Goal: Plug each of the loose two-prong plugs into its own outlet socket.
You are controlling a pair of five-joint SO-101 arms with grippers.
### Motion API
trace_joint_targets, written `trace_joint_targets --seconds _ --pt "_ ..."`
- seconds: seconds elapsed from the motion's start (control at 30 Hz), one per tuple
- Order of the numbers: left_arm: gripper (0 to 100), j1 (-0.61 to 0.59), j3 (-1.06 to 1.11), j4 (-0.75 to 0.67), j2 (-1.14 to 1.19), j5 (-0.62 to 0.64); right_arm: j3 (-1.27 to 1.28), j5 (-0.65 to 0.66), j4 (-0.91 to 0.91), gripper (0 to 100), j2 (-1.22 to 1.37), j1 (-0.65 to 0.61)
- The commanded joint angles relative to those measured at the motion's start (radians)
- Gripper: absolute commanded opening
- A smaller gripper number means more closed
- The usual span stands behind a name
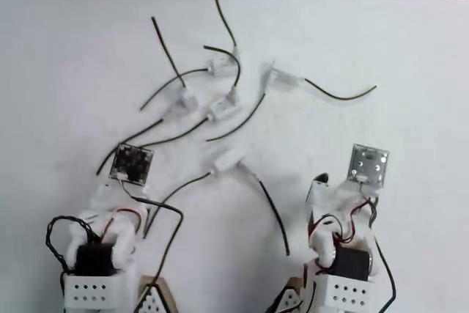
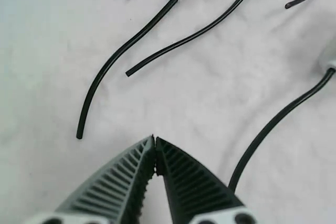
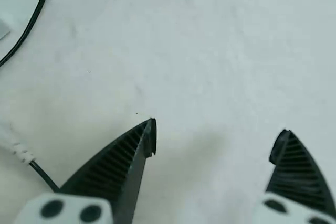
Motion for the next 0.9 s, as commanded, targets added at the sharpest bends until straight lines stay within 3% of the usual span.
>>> trace_joint_targets --seconds 0.0,0.13,0.3,0.4,0.57,0.87 --pt "3 0.012 -0.005 0.005 -0.008 -0.002 0.011 -0.012 0.012 33.6 -0.012 0.015" --pt "3 0.012 -0.005 0.005 -0.008 -0.005 0.011 -0.012 0.099 28.0 -0.012 -0.085" --pt "3 0.012 -0.005 0.005 -0.008 -0.003 0.011 -0.011 0.114 1.0 -0.013 -0.128" --pt "3 0.012 -0.005 0.005 -0.008 -0.003 0.011 -0.011 0.122 6.2 -0.012 -0.125" --pt "3 0.012 -0.005 0.005 -0.008 -0.003 0.011 -0.011 0.163 1.5 -0.012 -0.131" --pt "3 0.012 -0.005 0.005 -0.008 -0.003 0.011 -0.012 0.268 2.4 -0.012 -0.127"
